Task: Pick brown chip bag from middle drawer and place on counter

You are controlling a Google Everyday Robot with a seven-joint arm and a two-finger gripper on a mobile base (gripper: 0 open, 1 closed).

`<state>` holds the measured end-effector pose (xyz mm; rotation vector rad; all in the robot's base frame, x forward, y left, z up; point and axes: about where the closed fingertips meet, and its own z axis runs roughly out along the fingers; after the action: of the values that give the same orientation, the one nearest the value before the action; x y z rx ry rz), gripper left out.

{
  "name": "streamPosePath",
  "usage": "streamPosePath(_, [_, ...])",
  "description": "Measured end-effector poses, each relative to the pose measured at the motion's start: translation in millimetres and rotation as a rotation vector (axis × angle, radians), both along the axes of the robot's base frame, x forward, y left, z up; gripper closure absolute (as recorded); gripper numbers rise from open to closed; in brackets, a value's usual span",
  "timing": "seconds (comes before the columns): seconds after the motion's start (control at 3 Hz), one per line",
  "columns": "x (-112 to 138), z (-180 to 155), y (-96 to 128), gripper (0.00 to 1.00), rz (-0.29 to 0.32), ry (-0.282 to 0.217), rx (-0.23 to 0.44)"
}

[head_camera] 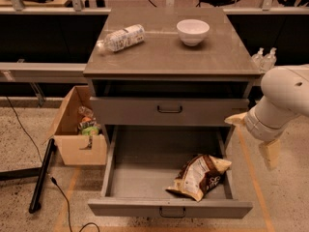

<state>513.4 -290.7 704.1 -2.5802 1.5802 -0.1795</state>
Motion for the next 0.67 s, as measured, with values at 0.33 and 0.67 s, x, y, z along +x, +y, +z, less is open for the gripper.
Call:
streamPosePath(0.33, [2, -43, -25, 0.00, 0.006, 0.073, 0.045])
streamPosePath(0.67, [4, -78, -40, 0.00, -0.064, 0.033, 0.096])
